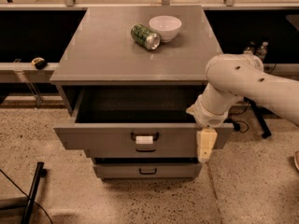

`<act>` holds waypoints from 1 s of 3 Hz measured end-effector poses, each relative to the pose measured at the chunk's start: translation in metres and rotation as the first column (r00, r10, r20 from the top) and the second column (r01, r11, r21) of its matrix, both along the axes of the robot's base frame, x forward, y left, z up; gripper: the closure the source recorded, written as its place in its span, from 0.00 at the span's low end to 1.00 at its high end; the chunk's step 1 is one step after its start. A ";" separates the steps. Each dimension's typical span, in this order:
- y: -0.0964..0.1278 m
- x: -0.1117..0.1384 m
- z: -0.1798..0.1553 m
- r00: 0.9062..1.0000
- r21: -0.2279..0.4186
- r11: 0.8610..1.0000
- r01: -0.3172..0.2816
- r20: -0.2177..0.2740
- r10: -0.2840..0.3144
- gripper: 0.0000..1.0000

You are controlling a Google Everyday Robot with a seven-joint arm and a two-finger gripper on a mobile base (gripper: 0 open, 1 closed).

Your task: Open top drawer

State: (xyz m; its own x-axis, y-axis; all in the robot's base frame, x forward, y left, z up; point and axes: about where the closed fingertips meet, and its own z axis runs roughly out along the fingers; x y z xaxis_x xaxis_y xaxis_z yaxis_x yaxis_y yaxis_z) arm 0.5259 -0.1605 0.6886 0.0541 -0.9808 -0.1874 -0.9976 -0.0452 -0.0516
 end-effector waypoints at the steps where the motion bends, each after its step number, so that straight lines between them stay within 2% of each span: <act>1: 0.007 -0.018 -0.017 0.996 -0.084 0.994 -0.064 -0.064 0.059 0.03; 2: 0.009 -0.029 -0.023 0.992 -0.120 0.988 -0.097 -0.093 0.086 0.12; 3: 0.013 -0.045 -0.019 0.988 -0.126 0.983 -0.130 -0.105 0.117 0.21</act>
Offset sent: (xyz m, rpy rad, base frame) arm -0.0410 0.0115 -0.0292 -0.1700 0.1159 0.1269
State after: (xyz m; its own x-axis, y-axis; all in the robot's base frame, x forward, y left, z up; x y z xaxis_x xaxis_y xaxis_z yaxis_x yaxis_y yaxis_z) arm 0.4810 -0.1478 0.6692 0.1643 -0.9841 -0.0671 -0.9839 -0.1684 0.0595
